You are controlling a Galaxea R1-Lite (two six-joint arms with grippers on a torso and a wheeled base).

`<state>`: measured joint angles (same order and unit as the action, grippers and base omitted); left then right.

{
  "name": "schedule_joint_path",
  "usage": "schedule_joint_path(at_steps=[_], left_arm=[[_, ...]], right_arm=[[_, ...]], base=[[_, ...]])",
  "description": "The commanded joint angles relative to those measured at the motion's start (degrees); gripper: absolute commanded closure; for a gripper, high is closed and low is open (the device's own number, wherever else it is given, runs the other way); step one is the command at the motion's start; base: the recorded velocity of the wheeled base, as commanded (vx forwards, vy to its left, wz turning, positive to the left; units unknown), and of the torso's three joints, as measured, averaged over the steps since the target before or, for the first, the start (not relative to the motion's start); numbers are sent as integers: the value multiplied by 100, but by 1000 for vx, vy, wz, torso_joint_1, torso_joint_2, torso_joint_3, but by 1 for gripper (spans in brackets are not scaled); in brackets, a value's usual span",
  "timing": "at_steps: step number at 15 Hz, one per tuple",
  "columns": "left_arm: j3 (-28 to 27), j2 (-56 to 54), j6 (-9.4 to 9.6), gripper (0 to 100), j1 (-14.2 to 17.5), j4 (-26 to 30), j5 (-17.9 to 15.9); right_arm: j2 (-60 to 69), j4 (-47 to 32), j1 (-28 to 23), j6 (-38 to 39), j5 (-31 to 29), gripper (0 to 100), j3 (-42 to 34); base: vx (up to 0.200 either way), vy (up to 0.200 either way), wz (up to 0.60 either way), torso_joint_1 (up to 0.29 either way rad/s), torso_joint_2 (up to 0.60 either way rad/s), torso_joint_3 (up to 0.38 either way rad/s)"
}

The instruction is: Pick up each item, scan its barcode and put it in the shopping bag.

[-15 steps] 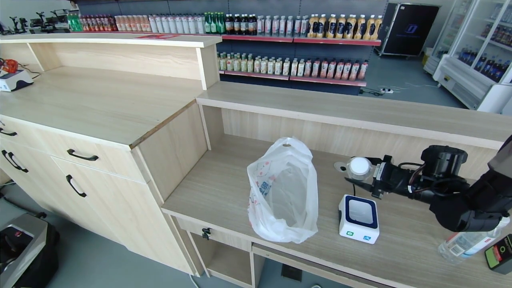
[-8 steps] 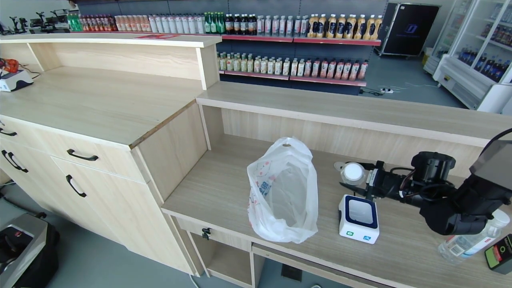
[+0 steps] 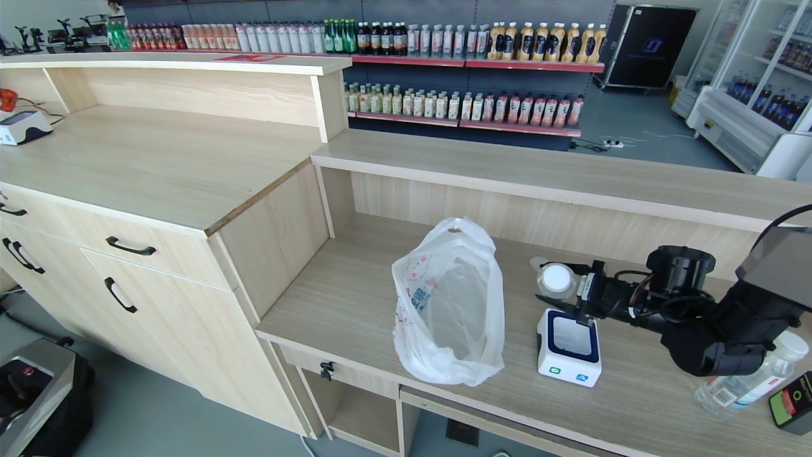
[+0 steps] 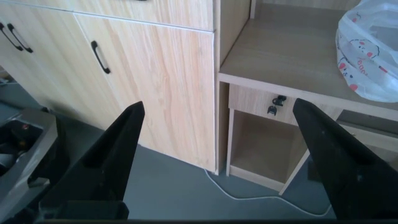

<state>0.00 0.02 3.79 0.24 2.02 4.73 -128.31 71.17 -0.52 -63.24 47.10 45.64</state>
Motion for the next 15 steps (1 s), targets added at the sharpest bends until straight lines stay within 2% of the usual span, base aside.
schedule_joint_path(at_steps=[1,5,7,8,10,13,15], left_arm=[[0,-2,-1,0,2,0,2],[0,-2,-1,0,2,0,2],[0,-2,-1,0,2,0,2],[0,-2,-1,0,2,0,2],[0,-2,-1,0,2,0,2],[0,-2,-1,0,2,0,2],[0,-2,-1,0,2,0,2]], right_arm=[[-1,2,0,-4,0,100,-3],[183,-86,-35,111,-17,100,41],[904,-428,-71,981,-70,100,33],[2213,-1360,-264,2141,-474,100,-205],[3725,-2749,-686,3178,-896,100,-600],[4894,-4322,-1644,3609,-1388,100,-1013],[5606,-5298,-1820,4039,-2337,100,-1110]], base=[[0,0,0,0,0,0],[0,0,0,0,0,0],[0,0,0,0,0,0],[0,0,0,0,0,0],[0,0,0,0,0,0],[0,0,0,0,0,0],[0,0,0,0,0,0]])
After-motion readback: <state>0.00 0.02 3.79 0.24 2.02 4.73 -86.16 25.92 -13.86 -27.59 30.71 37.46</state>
